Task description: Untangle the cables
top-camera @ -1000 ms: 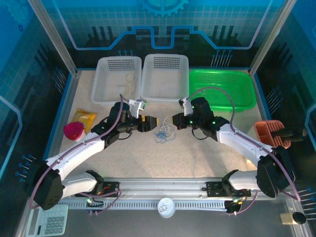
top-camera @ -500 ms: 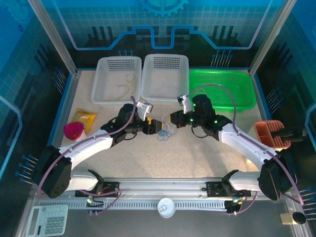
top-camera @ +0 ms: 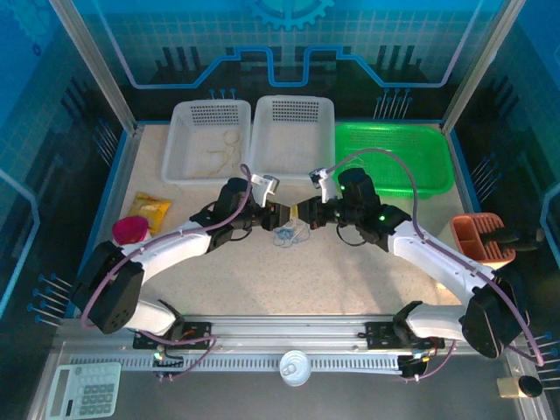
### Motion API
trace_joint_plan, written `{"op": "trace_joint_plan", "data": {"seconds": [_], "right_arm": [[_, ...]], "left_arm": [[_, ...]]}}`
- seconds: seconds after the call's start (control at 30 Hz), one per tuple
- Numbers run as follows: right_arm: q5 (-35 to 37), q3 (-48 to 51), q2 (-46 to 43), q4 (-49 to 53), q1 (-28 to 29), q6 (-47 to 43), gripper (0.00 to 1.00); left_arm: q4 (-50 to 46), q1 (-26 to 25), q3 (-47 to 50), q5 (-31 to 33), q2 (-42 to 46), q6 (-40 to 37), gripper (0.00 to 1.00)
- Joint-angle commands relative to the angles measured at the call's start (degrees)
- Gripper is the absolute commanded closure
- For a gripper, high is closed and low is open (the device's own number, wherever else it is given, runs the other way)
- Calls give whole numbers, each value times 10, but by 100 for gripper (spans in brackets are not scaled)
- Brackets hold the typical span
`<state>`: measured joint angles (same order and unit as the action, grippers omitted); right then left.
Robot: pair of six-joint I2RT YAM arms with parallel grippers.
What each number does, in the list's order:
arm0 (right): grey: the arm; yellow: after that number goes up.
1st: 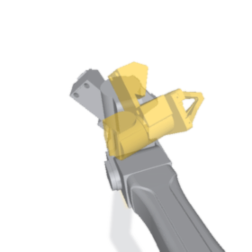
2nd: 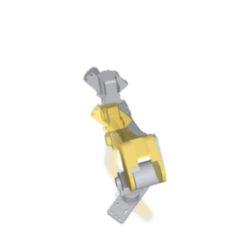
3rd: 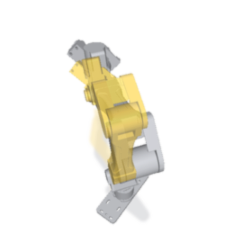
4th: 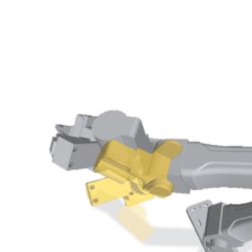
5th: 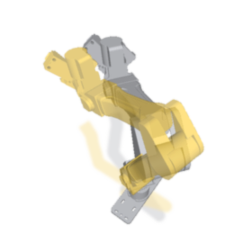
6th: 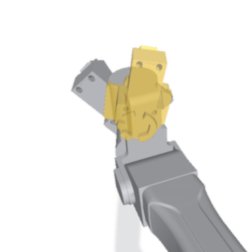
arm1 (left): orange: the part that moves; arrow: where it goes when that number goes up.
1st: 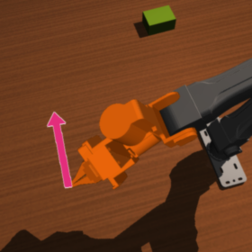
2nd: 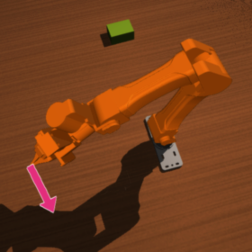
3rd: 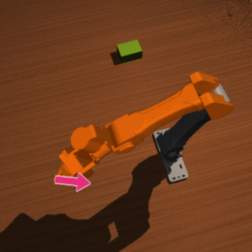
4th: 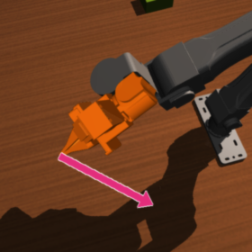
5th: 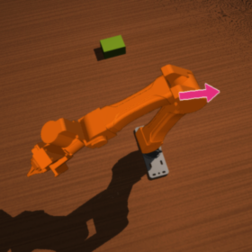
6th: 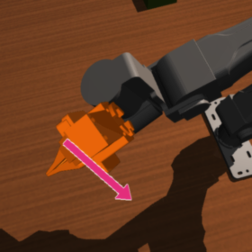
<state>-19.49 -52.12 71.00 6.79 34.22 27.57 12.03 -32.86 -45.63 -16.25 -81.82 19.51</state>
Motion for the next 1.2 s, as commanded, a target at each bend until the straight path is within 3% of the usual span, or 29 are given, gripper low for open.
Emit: {"op": "trace_joint_plan", "data": {"seconds": [0.0,0.07,0.27,0.5,0.63,0.67,0.8,0.9,1.17], "right_arm": [[14,-12,-21,17,-1,-5,100],[25,2,-28,18,-18,-4,100],[79,47,-24,21,-54,3,100],[69,54,-1,4,-57,8,100],[71,48,-1,10,-57,5,100],[70,45,-1,13,-57,3,98],[58,39,-12,21,-57,4,70],[56,40,-30,27,-53,9,56],[58,60,-79,19,-1,21,40]], "left_arm": [[-5,-3,-22,1,7,-18,90],[-29,-3,-24,12,30,-29,100],[-107,0,-48,6,95,-37,100],[-123,1,-65,-40,125,-6,100],[-173,0,-81,22,132,-12,100],[-178,0,-78,39,136,-15,100],[-210,0,-81,79,136,-16,100],[-219,0,-82,96,132,8,100],[-207,0,-73,105,126,109,100]]}}
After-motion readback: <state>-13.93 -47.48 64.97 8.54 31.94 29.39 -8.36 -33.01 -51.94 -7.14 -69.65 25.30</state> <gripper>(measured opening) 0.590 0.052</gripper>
